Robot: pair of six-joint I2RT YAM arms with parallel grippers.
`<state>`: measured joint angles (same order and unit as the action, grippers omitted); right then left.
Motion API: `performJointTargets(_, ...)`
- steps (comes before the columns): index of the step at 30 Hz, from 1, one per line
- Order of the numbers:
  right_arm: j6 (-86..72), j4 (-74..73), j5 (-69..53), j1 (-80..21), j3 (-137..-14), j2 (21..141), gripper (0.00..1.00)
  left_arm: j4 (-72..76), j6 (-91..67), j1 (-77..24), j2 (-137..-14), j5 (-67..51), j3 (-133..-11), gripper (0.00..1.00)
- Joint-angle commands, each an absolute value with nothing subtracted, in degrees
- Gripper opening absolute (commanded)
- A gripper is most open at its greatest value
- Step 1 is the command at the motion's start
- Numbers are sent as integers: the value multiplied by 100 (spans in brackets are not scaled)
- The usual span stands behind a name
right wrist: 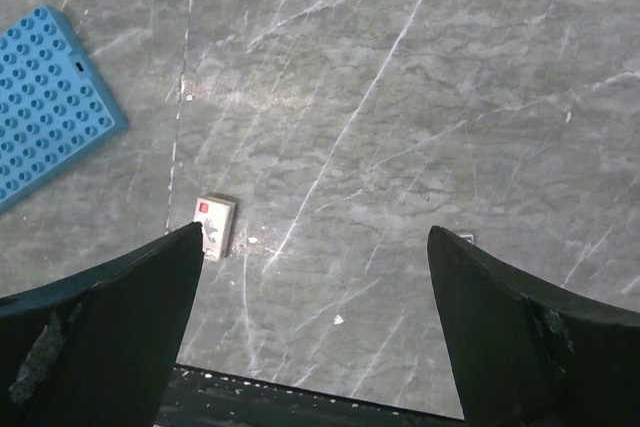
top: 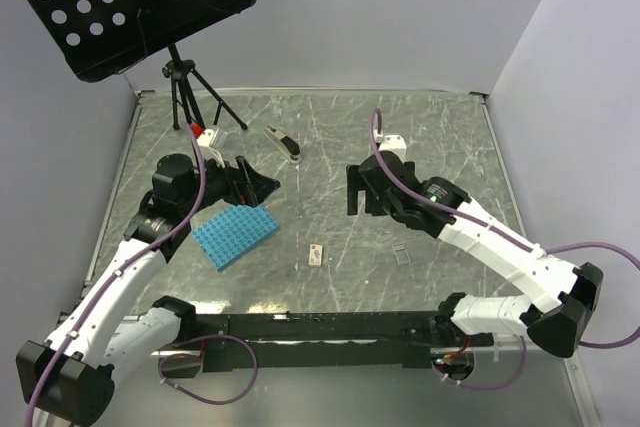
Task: Unload the staples from the stapler
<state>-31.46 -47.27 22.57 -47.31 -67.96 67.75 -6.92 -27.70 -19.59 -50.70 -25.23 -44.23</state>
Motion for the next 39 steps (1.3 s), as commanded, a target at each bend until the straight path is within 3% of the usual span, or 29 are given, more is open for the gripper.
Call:
performJointTargets(1, -3146, -5044, 2627, -4693, -7215, 7065, 100, -571, -2742, -1978, -4948, -2610, -4465, 97)
performJointTargets(7, -2594, -5800, 3479, -4632, -7821, 7812, 100, -545, -2768, -1978, -4966, -2654, -4465, 97)
performJointTargets(13, -2207, -6100, 3446, -3369, -8139, 8200, 100, -510, -2795, -1978, -4966, -2716, -4438, 97)
performJointTargets(18, -1838, -5942, 2866, -1569, -7928, 8454, 100, -422, -2865, -1978, -4966, -2821, -4403, 97)
performJointTargets(24, -1767, -6002, 2593, -302, -8147, 9288, 100, -422, -2839, -1986, -4878, -2716, -4386, 97)
performJointTargets(39, -1283, -5397, 1187, 993, -7752, 10274, 100, -404, -2900, -1986, -4948, -2856, -4386, 97)
